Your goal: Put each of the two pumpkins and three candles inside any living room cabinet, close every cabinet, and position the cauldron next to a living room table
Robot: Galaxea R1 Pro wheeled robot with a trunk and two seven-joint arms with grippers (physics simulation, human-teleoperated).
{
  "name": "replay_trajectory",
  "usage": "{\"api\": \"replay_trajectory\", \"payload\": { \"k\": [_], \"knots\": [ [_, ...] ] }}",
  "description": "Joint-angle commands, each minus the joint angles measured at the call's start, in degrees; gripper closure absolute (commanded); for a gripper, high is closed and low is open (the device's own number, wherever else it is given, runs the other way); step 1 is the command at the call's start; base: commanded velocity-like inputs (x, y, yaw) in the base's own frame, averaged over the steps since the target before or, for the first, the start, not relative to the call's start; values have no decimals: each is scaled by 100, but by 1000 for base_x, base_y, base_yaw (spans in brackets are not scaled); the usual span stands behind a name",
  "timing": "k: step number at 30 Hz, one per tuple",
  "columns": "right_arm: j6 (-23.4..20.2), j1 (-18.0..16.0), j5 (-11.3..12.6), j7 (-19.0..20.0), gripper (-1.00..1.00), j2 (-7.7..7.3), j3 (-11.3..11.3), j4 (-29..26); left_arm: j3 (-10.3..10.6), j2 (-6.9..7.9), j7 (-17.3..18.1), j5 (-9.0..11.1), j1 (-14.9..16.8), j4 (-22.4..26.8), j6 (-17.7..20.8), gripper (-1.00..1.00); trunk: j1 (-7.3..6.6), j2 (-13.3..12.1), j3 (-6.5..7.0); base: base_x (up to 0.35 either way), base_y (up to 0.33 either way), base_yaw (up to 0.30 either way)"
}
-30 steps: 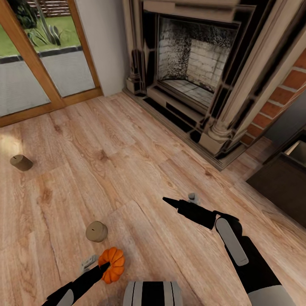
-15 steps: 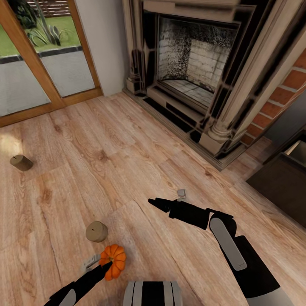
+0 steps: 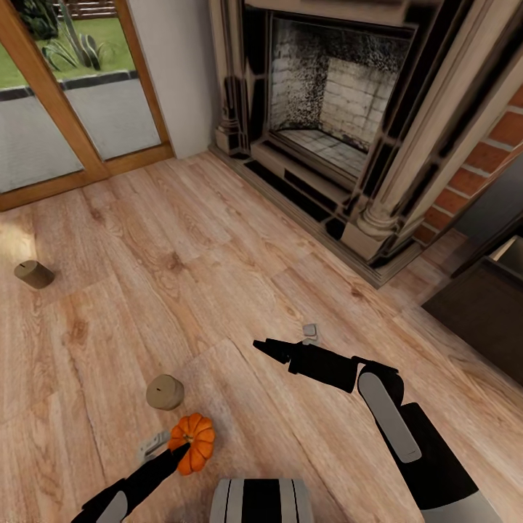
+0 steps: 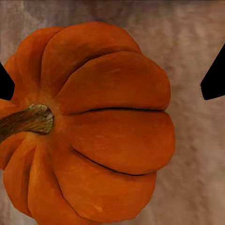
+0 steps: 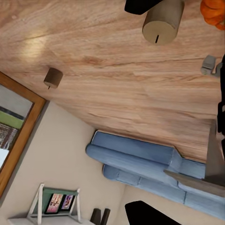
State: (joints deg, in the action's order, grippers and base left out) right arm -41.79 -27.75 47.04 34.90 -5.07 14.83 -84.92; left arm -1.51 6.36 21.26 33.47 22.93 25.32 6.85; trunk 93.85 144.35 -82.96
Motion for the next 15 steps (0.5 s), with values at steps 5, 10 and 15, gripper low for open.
{"api": "replay_trajectory", "payload": {
  "k": [5, 10, 15],
  "knots": [
    [-30, -5, 25, -5, -100, -3, 3, 1, -107, 14, 20, 70, 1, 25, 61, -100, -1, 1, -3, 0, 0, 0],
    [-31, -6, 31, -6, -100, -3, 1, 1, -182, 22, 19, 72, 10, 42, 62, -100, -1, 1, -3, 0, 0, 0],
    [-29, -4, 37, -8, -100, -3, -1, -5, -203, 23, 19, 72, 25, 43, 62, -100, -1, 1, -3, 0, 0, 0]
  ]
}}
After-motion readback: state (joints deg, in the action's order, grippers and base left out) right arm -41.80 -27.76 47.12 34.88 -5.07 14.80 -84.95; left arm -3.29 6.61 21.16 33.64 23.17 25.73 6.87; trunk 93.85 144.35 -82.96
